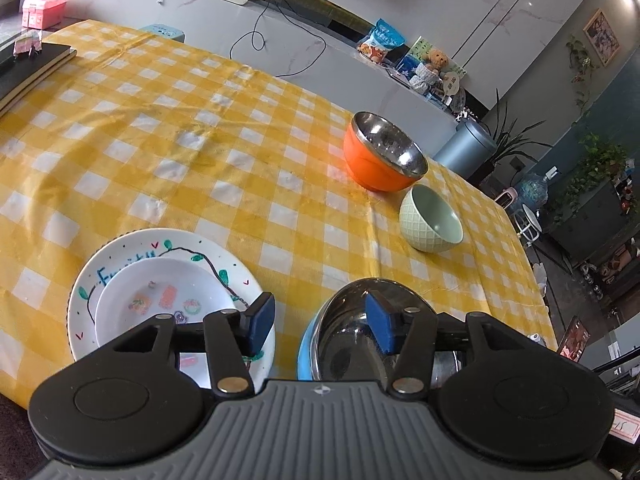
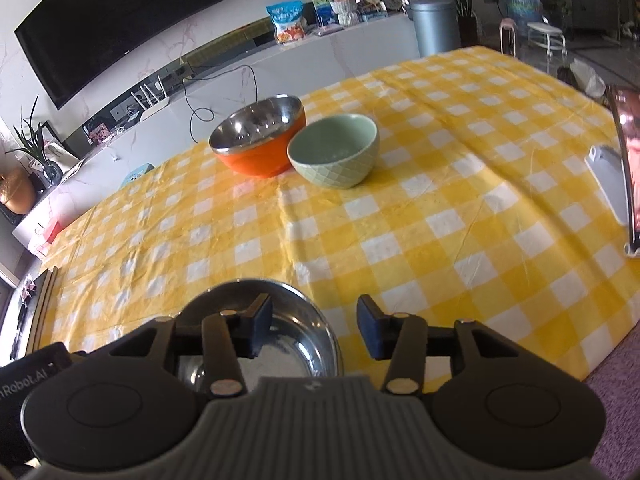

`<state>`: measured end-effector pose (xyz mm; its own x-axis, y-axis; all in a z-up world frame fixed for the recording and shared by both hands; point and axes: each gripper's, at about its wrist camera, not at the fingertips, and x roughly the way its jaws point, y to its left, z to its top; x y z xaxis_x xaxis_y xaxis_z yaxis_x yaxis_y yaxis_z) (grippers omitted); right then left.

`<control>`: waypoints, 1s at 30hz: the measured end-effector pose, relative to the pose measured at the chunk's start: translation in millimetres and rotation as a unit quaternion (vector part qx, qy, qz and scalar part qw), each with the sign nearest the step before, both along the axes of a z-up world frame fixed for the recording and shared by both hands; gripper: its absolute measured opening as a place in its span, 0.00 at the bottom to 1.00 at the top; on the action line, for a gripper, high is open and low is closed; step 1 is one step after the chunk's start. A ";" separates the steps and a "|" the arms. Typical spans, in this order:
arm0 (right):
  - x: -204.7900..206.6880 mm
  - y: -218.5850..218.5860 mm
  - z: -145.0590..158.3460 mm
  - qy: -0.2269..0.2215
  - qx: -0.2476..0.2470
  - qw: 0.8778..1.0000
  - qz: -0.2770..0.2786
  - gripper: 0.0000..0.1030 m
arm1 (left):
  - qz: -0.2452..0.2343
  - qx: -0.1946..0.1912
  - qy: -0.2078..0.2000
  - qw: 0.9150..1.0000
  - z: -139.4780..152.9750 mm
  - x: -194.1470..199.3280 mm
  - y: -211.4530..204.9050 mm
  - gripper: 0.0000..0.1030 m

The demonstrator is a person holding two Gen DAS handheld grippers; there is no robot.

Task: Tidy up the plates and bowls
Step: 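Open both tools and move them to the orange steel bowl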

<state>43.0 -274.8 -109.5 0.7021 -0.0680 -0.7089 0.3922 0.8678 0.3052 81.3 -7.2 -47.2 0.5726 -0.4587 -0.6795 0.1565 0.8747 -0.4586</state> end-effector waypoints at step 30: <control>120.3 -42.9 44.8 -0.035 -0.065 0.997 0.020 0.54 | -0.051 0.016 -0.034 0.998 48.4 142.8 -52.5 0.59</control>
<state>163.2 -317.8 -64.7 0.7538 -0.1259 -0.6449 0.3373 0.9164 0.2153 224.1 -59.7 1.2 0.5696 -0.4954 -0.6559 0.2746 0.8668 -0.4163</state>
